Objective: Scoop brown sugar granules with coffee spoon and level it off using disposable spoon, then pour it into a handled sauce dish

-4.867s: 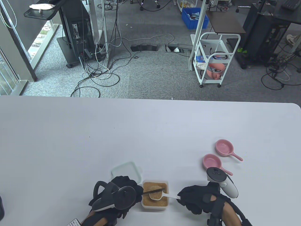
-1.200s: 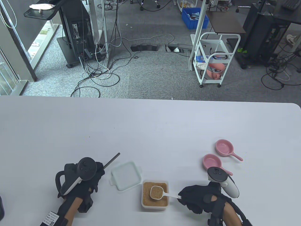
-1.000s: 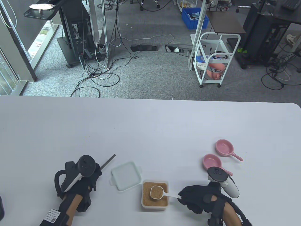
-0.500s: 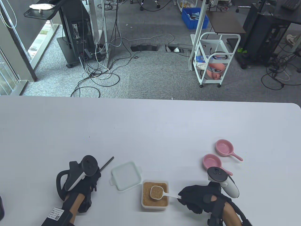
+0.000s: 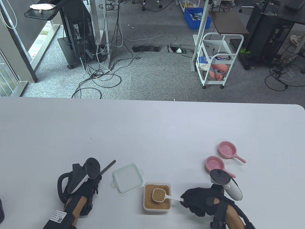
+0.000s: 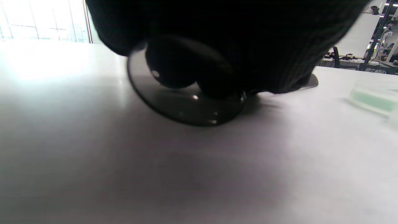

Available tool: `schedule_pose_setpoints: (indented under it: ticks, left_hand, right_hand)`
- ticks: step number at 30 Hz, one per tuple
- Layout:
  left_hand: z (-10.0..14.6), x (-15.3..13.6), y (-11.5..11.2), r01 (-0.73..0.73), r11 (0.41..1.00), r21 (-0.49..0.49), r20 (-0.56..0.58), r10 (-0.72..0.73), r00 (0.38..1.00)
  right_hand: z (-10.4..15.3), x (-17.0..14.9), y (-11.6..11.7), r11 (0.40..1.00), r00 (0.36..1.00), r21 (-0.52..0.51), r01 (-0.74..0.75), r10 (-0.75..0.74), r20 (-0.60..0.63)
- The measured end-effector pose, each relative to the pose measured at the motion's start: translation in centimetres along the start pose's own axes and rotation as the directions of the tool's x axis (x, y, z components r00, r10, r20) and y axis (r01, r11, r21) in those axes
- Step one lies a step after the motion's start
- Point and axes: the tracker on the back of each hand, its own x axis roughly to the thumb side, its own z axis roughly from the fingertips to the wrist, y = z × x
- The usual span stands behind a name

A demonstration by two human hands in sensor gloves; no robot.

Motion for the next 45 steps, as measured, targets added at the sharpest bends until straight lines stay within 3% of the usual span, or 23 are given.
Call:
schedule_pose_setpoints:
  ticks: [14, 21, 25, 31, 37, 45]
  left_hand:
    - [0.7, -0.3, 1.3, -0.019, 1.000, 0.022, -0.002, 0.019, 1.000]
    - [3.7, 1.5, 3.9, -0.167, 0.981, 0.103, 0.179, 0.147, 0.973]
    - [5.9, 3.5, 4.9, -0.247, 0.962, 0.112, 0.345, 0.196, 0.918]
    - [8.2, 7.0, 4.2, -0.295, 0.955, -0.016, 0.581, 0.249, 0.775]
    - [8.8, 9.1, 2.4, -0.265, 0.952, -0.154, 0.678, 0.297, 0.672]
    - [8.6, 9.9, 1.4, -0.210, 0.960, -0.182, 0.690, 0.277, 0.668]
  right_hand:
    - [0.0, 0.0, 0.0, 1.000, 1.000, -0.006, -0.004, 0.004, -0.004]
    - [0.0, 0.0, -0.1, 1.000, 1.000, -0.012, 0.001, -0.001, 0.001]
    - [0.0, 0.0, -0.1, 1.000, 1.000, -0.009, 0.008, -0.008, 0.010]
    - [0.1, 0.1, -0.1, 1.000, 1.000, -0.019, 0.024, -0.023, 0.021]
    - [0.2, 0.1, -0.2, 0.999, 0.999, -0.033, 0.043, -0.042, 0.028]
    - [1.9, 0.6, -1.9, 0.987, 0.987, -0.105, 0.123, -0.111, 0.112]
